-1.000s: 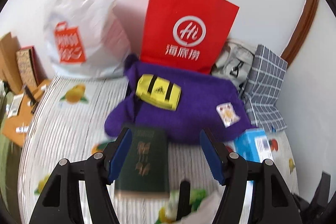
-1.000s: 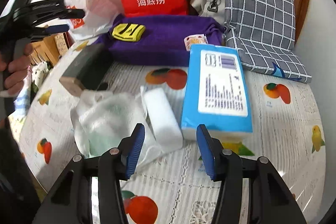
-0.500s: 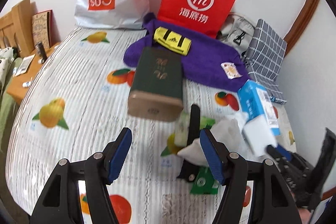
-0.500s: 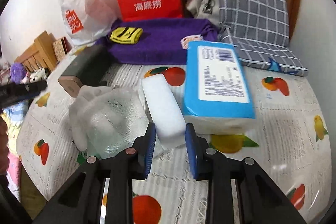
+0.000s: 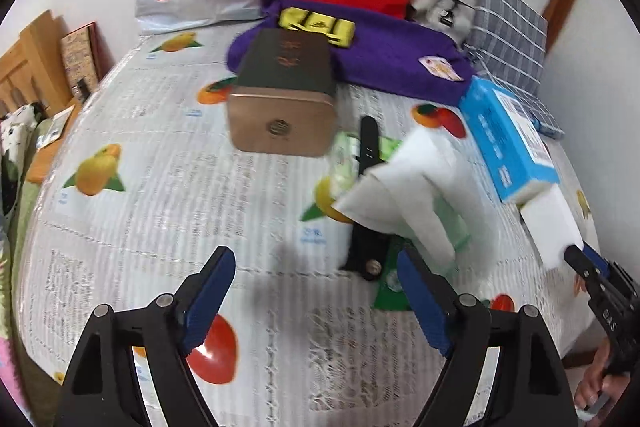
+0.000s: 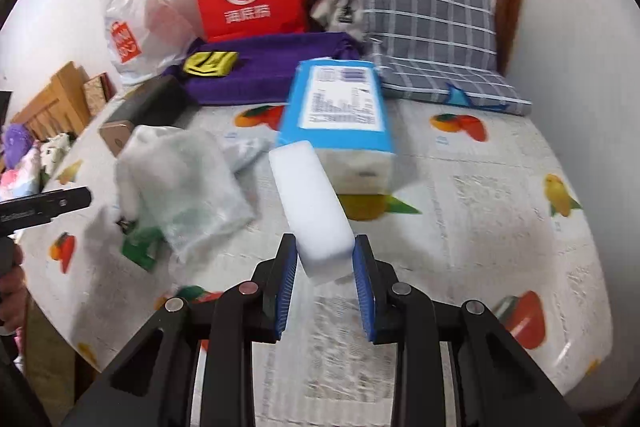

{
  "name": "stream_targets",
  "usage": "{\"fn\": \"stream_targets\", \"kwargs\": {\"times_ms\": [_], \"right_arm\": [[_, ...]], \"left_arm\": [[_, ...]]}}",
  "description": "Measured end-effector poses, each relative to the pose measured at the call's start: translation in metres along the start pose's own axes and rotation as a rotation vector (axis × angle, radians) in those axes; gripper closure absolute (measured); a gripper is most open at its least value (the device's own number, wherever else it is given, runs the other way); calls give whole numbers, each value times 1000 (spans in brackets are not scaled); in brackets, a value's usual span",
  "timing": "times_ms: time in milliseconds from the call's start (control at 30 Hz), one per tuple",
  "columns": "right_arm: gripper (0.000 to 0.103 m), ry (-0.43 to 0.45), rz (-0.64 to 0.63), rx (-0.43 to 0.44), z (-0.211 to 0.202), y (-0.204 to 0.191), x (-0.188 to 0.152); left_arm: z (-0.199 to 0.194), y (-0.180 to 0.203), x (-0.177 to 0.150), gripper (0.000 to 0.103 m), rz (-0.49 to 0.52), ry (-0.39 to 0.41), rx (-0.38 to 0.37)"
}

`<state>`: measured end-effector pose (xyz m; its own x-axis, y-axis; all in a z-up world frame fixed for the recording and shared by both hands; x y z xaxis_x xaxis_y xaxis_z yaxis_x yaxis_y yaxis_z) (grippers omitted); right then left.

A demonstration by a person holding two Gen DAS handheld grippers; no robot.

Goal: Organize soft objects
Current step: 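Grasp the white cloth with the left tool while the right tool lifts the sponge block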

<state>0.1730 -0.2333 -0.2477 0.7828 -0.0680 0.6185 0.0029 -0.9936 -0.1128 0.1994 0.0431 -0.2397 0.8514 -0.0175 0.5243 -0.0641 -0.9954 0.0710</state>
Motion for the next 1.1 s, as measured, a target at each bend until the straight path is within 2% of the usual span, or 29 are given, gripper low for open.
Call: {"fn": "stream_targets", "kwargs": {"times_ms": [67,167,267,433,567,633,767,833,900,1000,1100], "right_arm": [[75,-10,19,0,3,9,-3],[74,-27,19,-7,7,17,-8],[73,-27,15,0,10,18,-12],[72,-18,0,4,13,17,-10],[71,-29,9,17,19,19,-12],[69,-47,14,15,25,21,-14],[59,-42,-2,44,26,20,-14],[37,-25,-10,51,23,18,-11],[29,8,-9,51,19,19,-7],[29,18,7,64,22,20,-1],[29,3,13,40,30,20,2]], "left_arm": [[2,8,-2,21,34,-10,-5],[3,19,-1,21,107,21,40],[3,33,-1,21,164,42,1],[2,41,4,21,145,67,-64],[6,36,9,21,119,66,-46],[8,38,12,21,141,58,-63],[10,41,18,21,192,76,-43],[15,43,22,21,214,75,-41],[20,46,24,21,236,73,-30],[30,50,29,21,265,64,-18],[39,57,32,21,291,61,-16]]}}
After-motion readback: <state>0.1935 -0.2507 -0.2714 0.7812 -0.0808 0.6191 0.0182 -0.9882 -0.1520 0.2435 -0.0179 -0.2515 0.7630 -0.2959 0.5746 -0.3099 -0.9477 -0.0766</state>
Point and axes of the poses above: each gripper's, at about its wrist camera, not at the fingertips, and z roughly the way its jaws point, y to its right, x to its top, the point moved 7 cm from there along z, roughly the way its jaws point, and after that the axes turned 5 degrees about z, right-handed, at the moved point
